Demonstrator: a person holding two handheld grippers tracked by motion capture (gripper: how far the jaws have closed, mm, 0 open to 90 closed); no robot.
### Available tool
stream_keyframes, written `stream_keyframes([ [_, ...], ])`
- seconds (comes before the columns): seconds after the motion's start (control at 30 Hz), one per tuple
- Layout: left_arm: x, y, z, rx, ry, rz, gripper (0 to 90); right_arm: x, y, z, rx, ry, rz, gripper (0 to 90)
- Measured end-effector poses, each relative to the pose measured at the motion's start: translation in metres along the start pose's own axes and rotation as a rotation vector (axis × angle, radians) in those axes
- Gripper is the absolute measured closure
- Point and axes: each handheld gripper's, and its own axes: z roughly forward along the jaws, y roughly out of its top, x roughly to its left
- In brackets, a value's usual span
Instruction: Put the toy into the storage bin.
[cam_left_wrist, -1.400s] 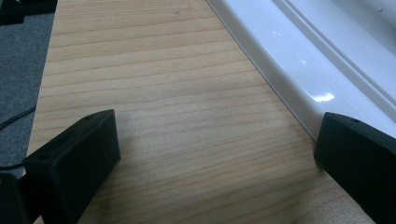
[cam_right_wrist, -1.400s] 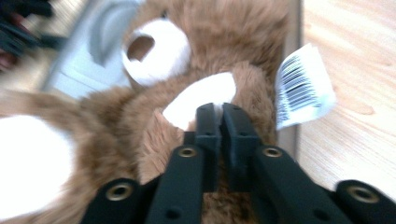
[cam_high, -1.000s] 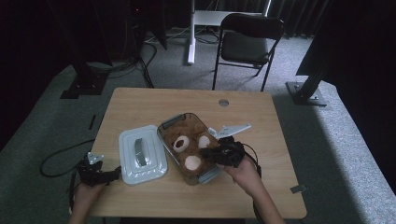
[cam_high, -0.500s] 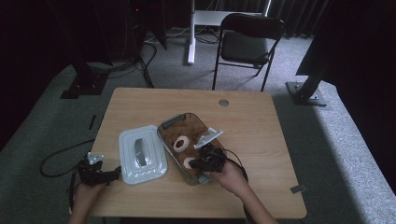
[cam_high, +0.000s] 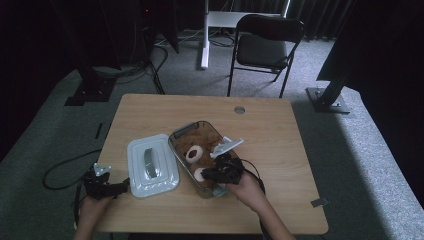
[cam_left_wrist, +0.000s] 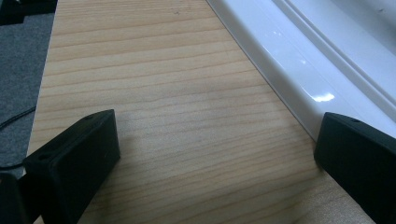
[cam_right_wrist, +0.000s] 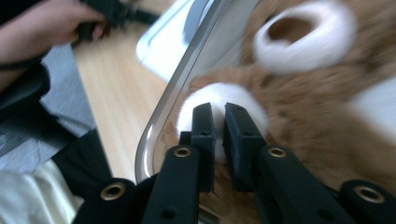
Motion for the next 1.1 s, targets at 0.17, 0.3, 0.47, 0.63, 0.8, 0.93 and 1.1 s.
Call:
stream_keyframes([
  [0.17, 0.000, 0.000, 0.000, 0.000, 0.000, 0.000, 0.8, -0.017, 0.002, -0.036, -0.111, -0.098, 0.058, 84.8],
  [0.3, 0.000, 0.000, 0.000, -0.002, 0.000, 0.002, 0.8, -0.036, 0.003, -0.042, -0.095, -0.175, 0.089, 86.0],
  [0.47, 0.000, 0.000, 0.000, -0.003, 0.000, 0.000, 0.8, -0.054, 0.001, -0.020, -0.029, -0.189, 0.130, 88.4],
  [0.63, 0.000, 0.000, 0.000, -0.002, 0.000, -0.001, 0.8, -0.058, 0.002, 0.009, 0.078, -0.238, 0.097, 90.0],
  [0.8, 0.000, 0.000, 0.000, -0.002, 0.000, -0.001, 0.8, -0.054, 0.007, 0.022, 0.134, -0.294, 0.052, 90.0],
  [0.93, 0.000, 0.000, 0.000, -0.002, 0.000, -0.001, 0.8, -0.058, 0.006, 0.020, 0.126, -0.275, 0.064, 90.0],
  [1.1, 0.000, 0.000, 0.000, -0.003, 0.000, 0.001, 0.8, -0.054, 0.003, 0.004, 0.004, -0.250, 0.092, 86.0],
])
